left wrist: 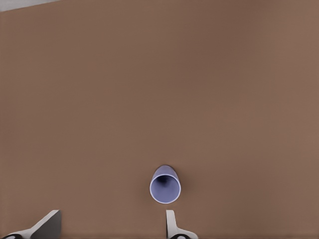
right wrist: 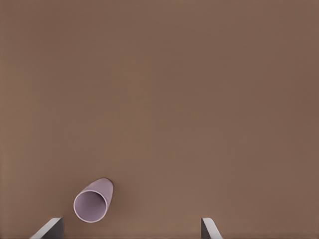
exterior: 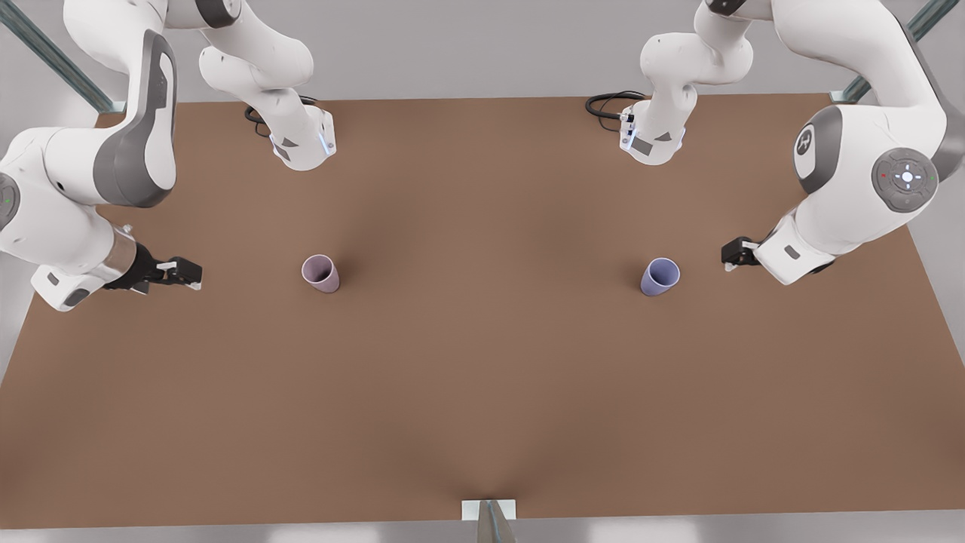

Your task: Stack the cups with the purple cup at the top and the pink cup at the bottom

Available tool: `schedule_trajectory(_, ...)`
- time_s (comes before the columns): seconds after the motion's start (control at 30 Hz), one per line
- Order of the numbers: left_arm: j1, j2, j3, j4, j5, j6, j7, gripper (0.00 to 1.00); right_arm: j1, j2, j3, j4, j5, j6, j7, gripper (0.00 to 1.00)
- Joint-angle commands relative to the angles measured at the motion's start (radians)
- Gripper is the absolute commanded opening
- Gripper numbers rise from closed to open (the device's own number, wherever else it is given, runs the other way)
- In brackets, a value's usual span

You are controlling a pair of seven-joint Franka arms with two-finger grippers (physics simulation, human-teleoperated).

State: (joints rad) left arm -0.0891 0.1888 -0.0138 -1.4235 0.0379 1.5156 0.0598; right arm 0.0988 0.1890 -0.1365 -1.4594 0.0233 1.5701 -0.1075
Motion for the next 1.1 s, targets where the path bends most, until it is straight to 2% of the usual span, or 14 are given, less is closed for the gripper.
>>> schedule_trajectory(0.0, 0.000, 0.000, 0.000, 0.000, 0.002, 0.000, 0.000, 1.00, 0.002, -0.002, 0.000, -0.006, 0.000, 0.002, 0.000, 1.00)
schedule_trajectory(0.1, 0.000, 0.000, 0.000, -0.021, 0.004, 0.009, 0.000, 1.00, 0.002, -0.011, 0.003, -0.035, 0.006, 0.014, -0.001, 1.00)
schedule_trajectory(0.2, 0.002, 0.006, 0.000, -0.029, 0.002, 0.011, -0.002, 1.00, 0.012, -0.048, 0.011, -0.182, 0.017, 0.037, -0.043, 1.00)
schedule_trajectory(0.37, 0.000, 0.008, 0.015, -0.029, 0.000, 0.002, -0.002, 1.00, 0.019, -0.062, 0.012, -0.480, 0.020, 0.315, -0.123, 1.00)
schedule_trajectory(0.43, 0.000, 0.008, 0.020, -0.031, -0.003, 0.002, -0.003, 1.00, 0.047, -0.057, 0.012, -0.513, 0.049, 0.350, -0.147, 1.00)
schedule_trajectory(0.5, 0.002, 0.014, 0.038, -0.031, -0.004, 0.006, -0.003, 1.00, 0.065, -0.060, 0.021, -0.601, 0.050, 0.471, -0.150, 1.00)
schedule_trajectory(0.87, 0.003, 0.032, 0.038, -0.031, -0.006, 0.011, -0.003, 1.00, 0.110, -0.051, 0.055, -0.805, 0.050, 0.611, -0.204, 1.00)
schedule_trajectory(0.93, 0.002, 0.035, 0.038, -0.031, -0.006, 0.011, -0.003, 1.00, 0.110, -0.053, 0.057, -0.863, 0.049, 0.683, -0.207, 1.00)
schedule_trajectory(1.07, 0.003, 0.038, 0.040, -0.031, -0.006, 0.012, -0.002, 1.00, 0.134, -0.023, 0.057, -0.857, 0.049, 0.694, -0.218, 1.00)
